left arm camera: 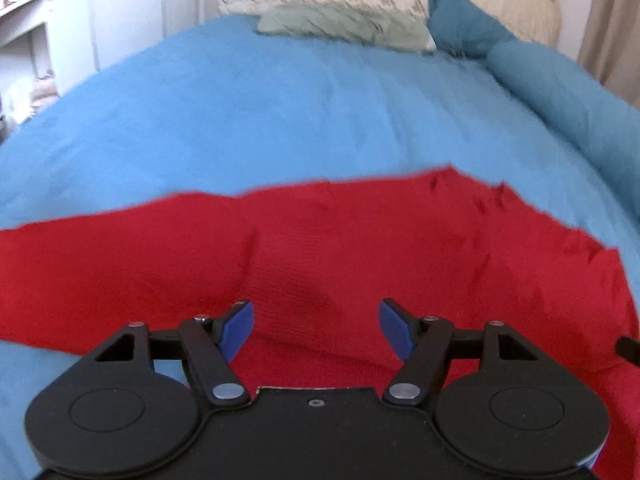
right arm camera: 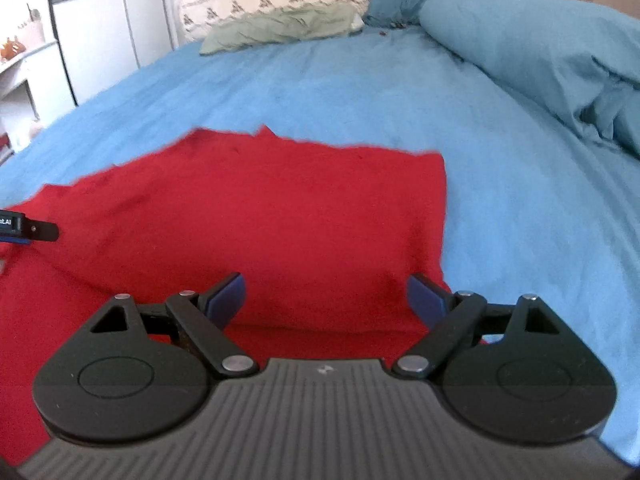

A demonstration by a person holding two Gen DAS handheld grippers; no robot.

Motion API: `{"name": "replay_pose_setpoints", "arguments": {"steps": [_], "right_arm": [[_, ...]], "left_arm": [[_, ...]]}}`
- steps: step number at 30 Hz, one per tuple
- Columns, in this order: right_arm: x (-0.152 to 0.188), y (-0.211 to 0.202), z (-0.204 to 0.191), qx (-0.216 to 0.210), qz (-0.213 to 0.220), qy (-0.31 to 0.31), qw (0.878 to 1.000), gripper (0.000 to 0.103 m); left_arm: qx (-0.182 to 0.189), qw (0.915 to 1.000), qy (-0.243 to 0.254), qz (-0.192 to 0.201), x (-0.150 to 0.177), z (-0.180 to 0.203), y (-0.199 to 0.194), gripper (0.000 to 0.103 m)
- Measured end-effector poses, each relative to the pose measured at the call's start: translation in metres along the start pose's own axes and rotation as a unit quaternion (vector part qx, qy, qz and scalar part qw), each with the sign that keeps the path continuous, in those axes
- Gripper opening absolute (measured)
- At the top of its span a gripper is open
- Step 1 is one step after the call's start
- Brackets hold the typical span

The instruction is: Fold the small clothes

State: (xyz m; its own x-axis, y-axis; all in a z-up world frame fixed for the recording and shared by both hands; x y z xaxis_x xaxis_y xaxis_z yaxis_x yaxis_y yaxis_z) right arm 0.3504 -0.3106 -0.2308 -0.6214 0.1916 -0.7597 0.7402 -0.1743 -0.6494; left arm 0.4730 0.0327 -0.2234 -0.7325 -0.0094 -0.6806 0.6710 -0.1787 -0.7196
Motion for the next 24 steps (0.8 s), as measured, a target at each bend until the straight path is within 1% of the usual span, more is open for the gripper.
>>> {"name": "replay_pose_setpoints", "arguments": {"steps": [3,6,8,9,10,12,14,16,17,19,21,22,24], "right_arm": [[-0.017,-0.023,-0.017,-0.012,0.007,-0.013,1.0,0.103],[-0.041,-0.048,-0.045,-0.034,0.017,-0.035,0.999,0.103],[-0.053,-0.059,-0.063,-0.049,0.012,-0.044,0.998,0.103],[-0.059,-0.064,-0.074,-0.058,0.006,-0.045,0.997,0.103],[-0.063,-0.067,-0.085,-0.068,-0.001,-0.046,0.997,0.103],[-0.068,-0.071,-0.109,-0.091,-0.017,-0.045,0.995,0.103],[-0.068,-0.072,-0.134,-0.111,-0.031,-0.049,0.992,0.103],[-0.064,-0.072,-0.157,-0.116,-0.036,-0.055,0.991,0.103],[-0.061,-0.073,-0.168,-0.117,-0.037,-0.057,0.991,0.103],[-0.053,-0.072,-0.19,-0.121,-0.037,-0.062,0.99,0.103],[-0.043,-0.067,-0.211,-0.125,-0.044,-0.069,0.989,0.103],[-0.037,-0.064,-0.22,-0.126,-0.049,-0.074,0.988,0.103],[-0.027,-0.056,-0.238,-0.127,-0.061,-0.083,0.987,0.103]], "left_arm": [[-0.003,0.9995,-0.019,0.026,-0.013,-0.019,-0.037,0.074],[-0.012,0.9974,-0.047,0.052,-0.027,-0.047,-0.079,0.074],[-0.016,0.9947,-0.074,0.069,-0.034,-0.072,-0.104,0.087],[-0.019,0.9926,-0.09,0.079,-0.036,-0.086,-0.118,0.098],[-0.02,0.9905,-0.105,0.087,-0.038,-0.1,-0.129,0.103],[-0.016,0.9852,-0.137,0.102,-0.038,-0.13,-0.146,0.103],[-0.023,0.9801,-0.166,0.105,-0.033,-0.159,-0.154,0.103],[-0.031,0.9738,-0.202,0.099,-0.022,-0.192,-0.157,0.103],[-0.03,0.9697,-0.223,0.094,-0.015,-0.208,-0.155,0.103],[-0.014,0.9574,-0.275,0.086,0.0,-0.241,-0.147,0.103],[-0.011,0.944,-0.318,0.089,0.011,-0.272,-0.143,0.103],[-0.017,0.94,-0.329,0.09,0.015,-0.285,-0.139,0.102],[-0.027,0.9374,-0.336,0.089,0.019,-0.304,-0.131,0.102]]}}
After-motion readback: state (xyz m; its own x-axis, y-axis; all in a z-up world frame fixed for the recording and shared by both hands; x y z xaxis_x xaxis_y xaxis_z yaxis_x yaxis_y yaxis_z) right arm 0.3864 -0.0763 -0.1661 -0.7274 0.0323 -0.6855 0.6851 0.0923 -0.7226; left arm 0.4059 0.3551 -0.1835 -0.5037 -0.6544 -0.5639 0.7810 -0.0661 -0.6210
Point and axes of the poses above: each gripper's, at about its wrist camera, not at the fingertips, and y roughly the way its jaws point, z to its right, x to its underside, the point moved 10 cm from there along y, roughly the way its jaws point, and after that the axes turned 4 degrees about x, right-handed, at the moved point
